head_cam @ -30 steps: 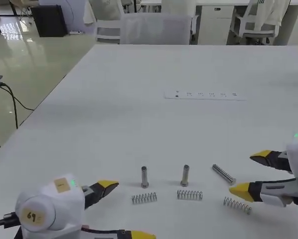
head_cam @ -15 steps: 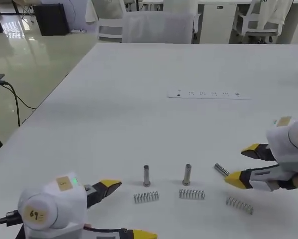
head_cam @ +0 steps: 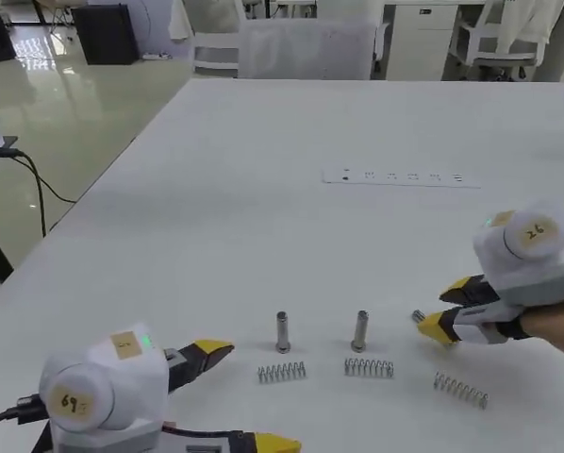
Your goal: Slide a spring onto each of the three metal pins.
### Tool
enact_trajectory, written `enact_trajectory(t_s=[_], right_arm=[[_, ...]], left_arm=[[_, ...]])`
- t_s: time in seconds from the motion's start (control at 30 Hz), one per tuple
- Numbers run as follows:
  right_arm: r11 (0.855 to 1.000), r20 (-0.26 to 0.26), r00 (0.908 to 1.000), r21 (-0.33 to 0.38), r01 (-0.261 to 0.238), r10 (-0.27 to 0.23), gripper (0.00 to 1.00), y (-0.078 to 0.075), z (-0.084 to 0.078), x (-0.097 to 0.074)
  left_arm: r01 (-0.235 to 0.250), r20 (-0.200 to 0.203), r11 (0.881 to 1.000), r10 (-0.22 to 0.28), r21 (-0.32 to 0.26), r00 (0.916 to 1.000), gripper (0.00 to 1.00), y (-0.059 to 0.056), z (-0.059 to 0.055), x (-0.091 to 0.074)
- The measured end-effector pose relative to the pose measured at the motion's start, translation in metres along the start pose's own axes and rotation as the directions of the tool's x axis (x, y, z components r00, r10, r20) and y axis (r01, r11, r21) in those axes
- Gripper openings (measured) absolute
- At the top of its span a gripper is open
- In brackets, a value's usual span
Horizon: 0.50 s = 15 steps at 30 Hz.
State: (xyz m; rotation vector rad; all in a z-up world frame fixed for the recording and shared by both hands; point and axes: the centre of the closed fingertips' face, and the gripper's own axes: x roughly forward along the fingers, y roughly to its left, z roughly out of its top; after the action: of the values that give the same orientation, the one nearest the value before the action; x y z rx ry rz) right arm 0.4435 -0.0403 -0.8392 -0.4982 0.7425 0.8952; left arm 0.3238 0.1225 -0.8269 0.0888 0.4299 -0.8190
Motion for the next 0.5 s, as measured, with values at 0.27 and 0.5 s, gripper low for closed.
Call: enact_trajectory(t_s=[0.27,0.5], right_arm=[[0.999,-0.038,0.9993,0.035,-0.002,0.003,0.20,-0.001,-0.003,0.010],[0.997,-0.060,0.9982,0.079,-0.002,0.007,0.13,-0.002,-0.002,0.017]], left_arm=[[0.000,0.001,1.000,0.000,-0.001,1.0000,0.75,0.000,0.000,0.000],[0.001,0.001,1.000,-0.001,0.001,1.0000,0.75,-0.001,0.001,-0.001]])
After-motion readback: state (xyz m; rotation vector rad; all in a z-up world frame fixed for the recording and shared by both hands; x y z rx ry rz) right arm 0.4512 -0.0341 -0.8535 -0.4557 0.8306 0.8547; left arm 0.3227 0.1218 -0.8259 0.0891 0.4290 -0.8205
